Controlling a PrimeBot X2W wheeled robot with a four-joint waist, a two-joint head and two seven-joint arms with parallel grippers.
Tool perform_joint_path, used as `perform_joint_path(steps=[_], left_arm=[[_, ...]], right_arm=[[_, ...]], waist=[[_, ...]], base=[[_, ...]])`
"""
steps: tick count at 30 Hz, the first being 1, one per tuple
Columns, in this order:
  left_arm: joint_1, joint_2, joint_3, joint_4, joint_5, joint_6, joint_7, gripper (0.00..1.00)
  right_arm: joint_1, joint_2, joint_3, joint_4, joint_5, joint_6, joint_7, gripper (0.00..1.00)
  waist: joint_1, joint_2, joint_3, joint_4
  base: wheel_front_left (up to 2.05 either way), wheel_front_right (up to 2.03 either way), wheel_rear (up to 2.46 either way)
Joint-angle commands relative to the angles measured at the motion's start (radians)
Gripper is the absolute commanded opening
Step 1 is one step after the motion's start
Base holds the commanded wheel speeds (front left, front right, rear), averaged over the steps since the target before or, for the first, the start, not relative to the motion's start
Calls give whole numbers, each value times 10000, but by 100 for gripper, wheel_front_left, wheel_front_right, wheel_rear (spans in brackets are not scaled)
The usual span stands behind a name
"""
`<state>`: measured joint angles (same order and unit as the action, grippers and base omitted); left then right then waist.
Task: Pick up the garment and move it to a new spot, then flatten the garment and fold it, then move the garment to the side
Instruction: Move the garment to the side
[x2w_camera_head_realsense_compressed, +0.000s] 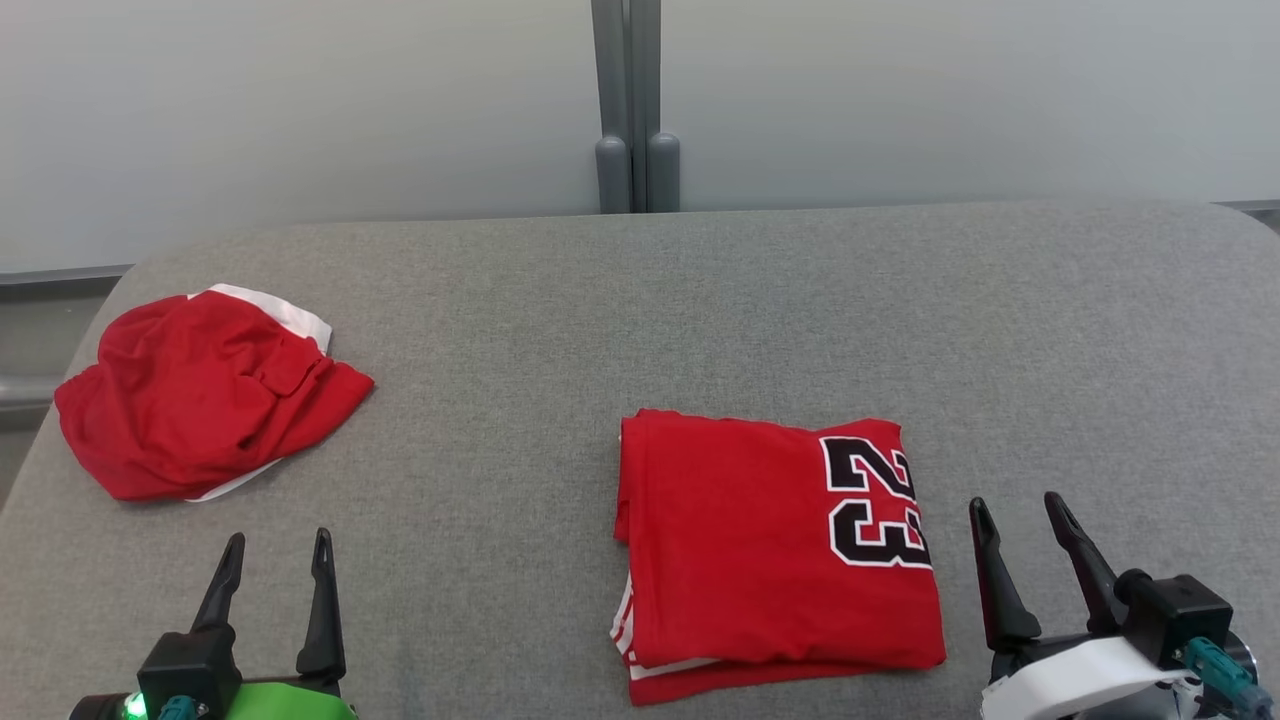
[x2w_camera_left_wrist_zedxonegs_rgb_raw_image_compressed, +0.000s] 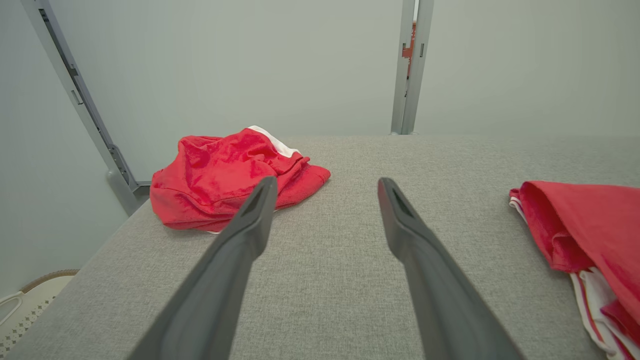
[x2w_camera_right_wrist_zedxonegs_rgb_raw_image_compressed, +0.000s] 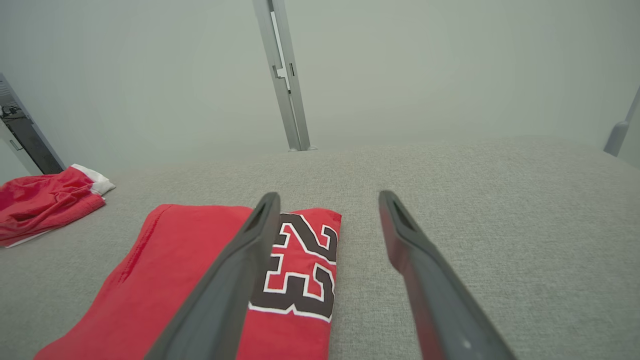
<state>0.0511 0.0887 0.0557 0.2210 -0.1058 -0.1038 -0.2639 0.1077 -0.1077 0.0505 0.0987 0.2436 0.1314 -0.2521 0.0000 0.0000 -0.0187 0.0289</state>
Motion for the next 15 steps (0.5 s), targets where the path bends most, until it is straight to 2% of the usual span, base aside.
perform_joint_path(steps=[1,8,15], left_arm=[[-146,62,-18,5,20,58,-4,100],[-286,49,-82,56,28,41,-4,100],[-517,-30,-227,81,67,28,-4,100]], right_arm=[[-254,-25,40,48,-34,-16,21,100],[-1192,-188,400,549,-41,-16,221,100],[-2209,-227,541,1694,-231,-16,768,100]], waist=[[0,0,25,13],[0,0,239,89],[0,0,628,278]], base=[[0,0,0],[0,0,0],[0,0,0]])
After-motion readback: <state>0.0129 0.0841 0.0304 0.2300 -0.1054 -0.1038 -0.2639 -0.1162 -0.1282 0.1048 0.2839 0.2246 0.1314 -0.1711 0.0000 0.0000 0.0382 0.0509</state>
